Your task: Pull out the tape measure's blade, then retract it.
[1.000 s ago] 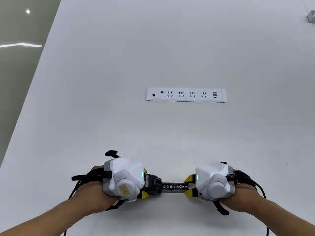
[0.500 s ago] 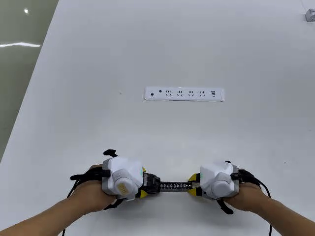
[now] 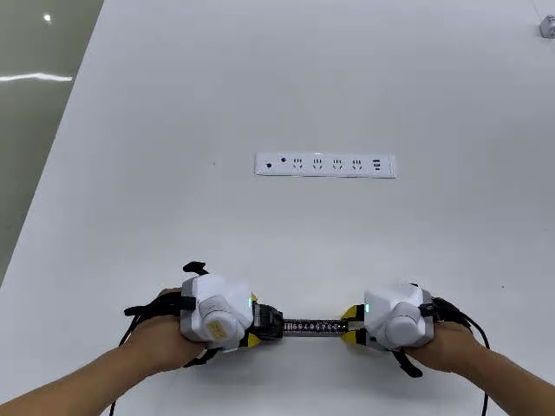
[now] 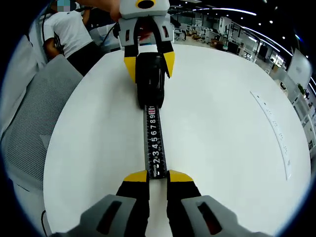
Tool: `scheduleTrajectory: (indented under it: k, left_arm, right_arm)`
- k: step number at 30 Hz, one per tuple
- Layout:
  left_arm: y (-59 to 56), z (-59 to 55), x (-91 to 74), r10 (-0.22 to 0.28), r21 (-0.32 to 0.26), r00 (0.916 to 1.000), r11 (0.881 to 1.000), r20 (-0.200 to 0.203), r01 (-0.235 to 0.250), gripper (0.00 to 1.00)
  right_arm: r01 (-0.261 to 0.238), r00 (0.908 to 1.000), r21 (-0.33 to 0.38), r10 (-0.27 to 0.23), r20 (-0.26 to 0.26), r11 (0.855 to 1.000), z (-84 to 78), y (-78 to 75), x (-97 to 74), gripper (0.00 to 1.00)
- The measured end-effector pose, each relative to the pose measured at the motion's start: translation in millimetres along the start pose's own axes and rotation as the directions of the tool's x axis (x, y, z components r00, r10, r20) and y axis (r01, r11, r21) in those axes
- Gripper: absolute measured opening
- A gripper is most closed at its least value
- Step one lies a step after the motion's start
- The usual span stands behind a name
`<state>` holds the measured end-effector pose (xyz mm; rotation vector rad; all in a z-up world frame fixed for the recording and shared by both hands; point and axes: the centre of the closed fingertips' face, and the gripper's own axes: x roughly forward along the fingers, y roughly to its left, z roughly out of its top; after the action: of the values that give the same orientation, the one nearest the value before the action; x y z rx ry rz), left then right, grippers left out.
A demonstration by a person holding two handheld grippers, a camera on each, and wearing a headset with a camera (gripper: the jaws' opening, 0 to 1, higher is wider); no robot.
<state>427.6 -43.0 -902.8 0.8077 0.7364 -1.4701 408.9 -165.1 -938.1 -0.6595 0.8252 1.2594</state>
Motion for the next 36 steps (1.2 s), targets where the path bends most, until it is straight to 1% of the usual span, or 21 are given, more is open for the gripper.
scheduleTrajectory:
  k: [2,13,19,36]
  left_arm:
    - [-0.2,-0.1,-0.3,-0.001,0.001,1.0,1.0,-0.004,0.001,0.31]
    - [0.2,-0.3,-0.4,-0.003,-0.001,1.0,1.0,-0.005,0.003,0.31]
    - [0.1,-0.4,-0.6,-0.004,-0.001,1.0,1.0,-0.005,0.004,0.31]
    - [0.6,0.0,-0.9,-0.008,-0.003,1.0,1.0,-0.006,0.008,0.31]
  right_arm:
    - [0.001,1.0,0.006,-0.001,-0.001,1.0,-4.4,-0.6,-2.8,0.11]
    - [0.003,0.9999,0.013,-0.003,-0.013,1.0,-18.1,-2.9,-12.1,0.11]
    - [0.004,0.9999,0.015,-0.003,-0.015,1.0,-19.7,-2.6,-13.7,0.11]
    - [0.016,0.9995,0.031,-0.015,-0.027,0.999,-35.6,-6.0,-25.8,0.11]
